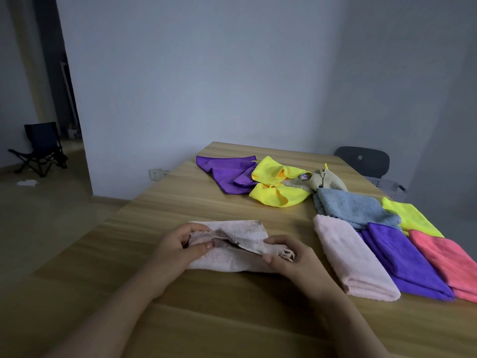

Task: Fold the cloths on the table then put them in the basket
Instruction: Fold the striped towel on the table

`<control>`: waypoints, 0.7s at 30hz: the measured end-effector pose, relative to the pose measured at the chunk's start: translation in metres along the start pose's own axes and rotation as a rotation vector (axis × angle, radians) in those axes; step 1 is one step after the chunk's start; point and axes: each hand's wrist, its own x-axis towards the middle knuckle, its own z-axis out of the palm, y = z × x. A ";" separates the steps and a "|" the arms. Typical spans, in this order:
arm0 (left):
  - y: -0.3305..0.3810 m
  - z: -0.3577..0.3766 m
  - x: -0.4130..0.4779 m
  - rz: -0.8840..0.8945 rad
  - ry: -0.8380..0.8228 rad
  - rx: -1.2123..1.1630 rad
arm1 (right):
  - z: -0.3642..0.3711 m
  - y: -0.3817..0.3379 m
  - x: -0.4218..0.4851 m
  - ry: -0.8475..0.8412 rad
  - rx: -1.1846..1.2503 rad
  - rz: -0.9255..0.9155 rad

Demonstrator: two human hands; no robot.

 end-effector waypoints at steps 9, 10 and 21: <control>0.003 -0.004 -0.001 -0.033 -0.061 -0.020 | -0.002 0.010 0.005 0.120 -0.006 0.035; 0.003 -0.006 -0.001 -0.032 -0.163 -0.007 | -0.002 0.010 0.004 0.146 0.066 0.026; -0.008 0.009 -0.002 0.059 0.058 0.088 | 0.020 0.008 0.005 0.400 -0.139 -0.113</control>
